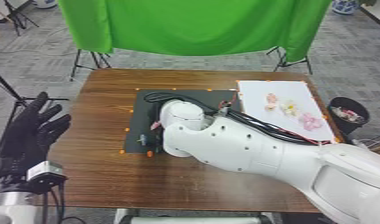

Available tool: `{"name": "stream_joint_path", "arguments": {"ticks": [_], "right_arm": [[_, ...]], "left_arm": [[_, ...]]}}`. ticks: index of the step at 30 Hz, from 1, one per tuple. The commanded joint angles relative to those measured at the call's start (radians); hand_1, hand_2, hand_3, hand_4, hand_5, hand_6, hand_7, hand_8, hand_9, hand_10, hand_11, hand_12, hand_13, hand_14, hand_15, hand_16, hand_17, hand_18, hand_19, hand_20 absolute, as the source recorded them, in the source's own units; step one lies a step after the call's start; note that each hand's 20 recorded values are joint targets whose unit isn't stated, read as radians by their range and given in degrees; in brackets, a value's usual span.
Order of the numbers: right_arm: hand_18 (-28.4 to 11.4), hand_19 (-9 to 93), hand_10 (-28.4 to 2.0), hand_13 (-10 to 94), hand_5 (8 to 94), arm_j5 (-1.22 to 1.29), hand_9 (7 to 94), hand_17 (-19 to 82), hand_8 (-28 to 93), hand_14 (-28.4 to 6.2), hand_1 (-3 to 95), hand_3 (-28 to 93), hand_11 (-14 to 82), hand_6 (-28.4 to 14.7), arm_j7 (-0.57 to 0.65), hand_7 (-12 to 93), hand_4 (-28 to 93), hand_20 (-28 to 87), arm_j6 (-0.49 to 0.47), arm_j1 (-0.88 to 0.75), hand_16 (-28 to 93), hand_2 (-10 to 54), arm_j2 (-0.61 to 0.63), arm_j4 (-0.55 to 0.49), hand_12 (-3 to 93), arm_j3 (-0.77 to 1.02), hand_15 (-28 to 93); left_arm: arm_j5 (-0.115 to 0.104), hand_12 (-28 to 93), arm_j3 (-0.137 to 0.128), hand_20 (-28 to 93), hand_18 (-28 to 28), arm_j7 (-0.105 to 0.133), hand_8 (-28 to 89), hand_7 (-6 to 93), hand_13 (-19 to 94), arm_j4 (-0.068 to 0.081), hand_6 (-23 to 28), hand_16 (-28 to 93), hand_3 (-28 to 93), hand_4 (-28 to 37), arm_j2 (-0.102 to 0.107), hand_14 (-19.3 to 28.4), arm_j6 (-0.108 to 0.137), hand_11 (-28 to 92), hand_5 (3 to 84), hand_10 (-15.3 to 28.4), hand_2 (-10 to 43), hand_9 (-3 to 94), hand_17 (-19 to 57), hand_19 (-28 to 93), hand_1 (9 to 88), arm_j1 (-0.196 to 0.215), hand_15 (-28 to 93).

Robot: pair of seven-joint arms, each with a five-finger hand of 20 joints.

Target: Arrange flowers

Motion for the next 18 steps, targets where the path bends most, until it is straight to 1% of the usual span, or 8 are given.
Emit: {"name": "stream_joint_path", "arguments": {"ticks": [1, 4, 7, 12, 15, 16, 17, 18], "right_arm": [[-14.1, 93, -15.4, 84, 56.9, 0.004, 78.2, 58, -10, -5.6, 35.9, 73, 26.7, -5.6, 0.005, 17, -24, 36, -0.031, 0.075, 14, -6.2, -0.005, -0.070, 16.2, 0.000, 62], [-13.9, 93, -15.9, 85, 56.8, -0.011, 78.7, 60, -10, -5.1, 34.4, 72, 27.0, -6.2, -0.009, 16, -23, 39, -0.045, 0.076, 14, -5.5, -0.001, -0.097, 16.2, 0.012, 63], [-14.0, 93, -16.7, 85, 56.3, -0.009, 78.0, 60, -9, -5.6, 32.8, 71, 26.5, -6.7, -0.021, 15, -23, 40, -0.080, 0.088, 14, -4.3, 0.027, -0.134, 16.2, 0.020, 63], [-14.6, 93, -18.6, 79, 55.4, -0.006, 73.6, 57, -9, -9.0, 30.9, 70, 23.6, -7.4, -0.032, 14, -22, 28, -0.123, 0.098, 13, -1.5, 0.165, -0.248, 15.8, 0.058, 62], [-14.4, 93, -19.4, 77, 54.5, 0.015, 70.8, 55, -8, -10.5, 30.1, 71, 21.8, -7.9, -0.030, 13, -22, 20, -0.120, 0.089, 12, -0.8, 0.271, -0.320, 15.4, 0.098, 61], [-14.3, 93, -19.5, 76, 54.4, 0.004, 70.0, 55, -8, -10.7, 30.0, 71, 21.3, -7.9, -0.024, 13, -22, 18, -0.124, 0.059, 12, -0.6, 0.300, -0.341, 15.3, 0.132, 61], [-14.5, 93, -19.8, 75, 54.4, 0.004, 69.1, 54, -8, -11.3, 29.9, 71, 20.7, -8.0, -0.033, 13, -22, 17, -0.116, 0.054, 11, -0.3, 0.339, -0.363, 15.1, 0.140, 61], [-14.7, 93, -20.1, 75, 54.4, -0.008, 68.4, 54, -8, -11.5, 29.8, 71, 20.2, -8.0, -0.022, 13, -22, 16, -0.090, 0.050, 11, 0.0, 0.379, -0.383, 15.0, 0.138, 61]], "left_arm": [[0.011, 11, -0.060, 4, 26.6, -0.016, -8, 8.6, 19, -0.015, 6.8, -12, 64, -20.3, -0.039, 26.2, -0.016, 24, 31.6, 17.5, 6.7, 26.7, -9.0, 50, 29.9, 0.074, 55], [0.003, 11, -0.080, 4, 26.8, -0.010, -8, 8.6, 19, -0.020, 6.8, -12, 63, -20.3, -0.048, 26.3, -0.016, 24, 31.6, 17.6, 6.6, 27.0, -9.0, 51, 29.7, 0.104, 55], [-0.013, 11, -0.084, 4, 27.1, 0.019, -8, 8.5, 19, -0.027, 6.8, -12, 63, -20.2, -0.045, 26.7, -0.008, 24, 31.8, 17.8, 6.6, 27.7, -8.8, 51, 29.7, 0.148, 55], [-0.012, 11, -0.096, 4, 27.3, 0.014, -8, 8.2, 19, -0.032, 7.0, -12, 64, -20.1, -0.062, 26.9, -0.021, 24, 32.0, 18.4, 6.5, 28.4, -8.7, 52, 29.5, 0.174, 55], [-0.006, 11, -0.115, 4, 27.3, 0.000, -7, 8.1, 19, -0.036, 7.0, -12, 64, -20.1, -0.077, 26.9, -0.036, 25, 32.0, 18.4, 6.5, 28.5, -8.7, 52, 29.4, 0.190, 55], [0.011, 11, -0.129, 4, 27.4, -0.027, -7, 8.0, 19, -0.037, 7.0, -12, 64, -20.1, -0.101, 26.9, -0.055, 25, 32.1, 18.4, 6.5, 28.6, -8.7, 52, 29.4, 0.193, 55], [0.001, 12, -0.135, 4, 27.5, -0.015, -7, 8.0, 19, -0.040, 7.0, -12, 64, -20.1, -0.100, 26.9, -0.059, 25, 32.1, 18.5, 6.5, 28.5, -8.7, 52, 29.4, 0.209, 55], [0.027, 12, -0.137, 4, 27.9, -0.048, -7, 7.7, 20, -0.037, 7.0, -12, 63, -19.9, -0.137, 26.9, -0.085, 24, 32.3, 18.4, 6.4, 28.8, -8.4, 52, 29.5, 0.188, 55]]}}
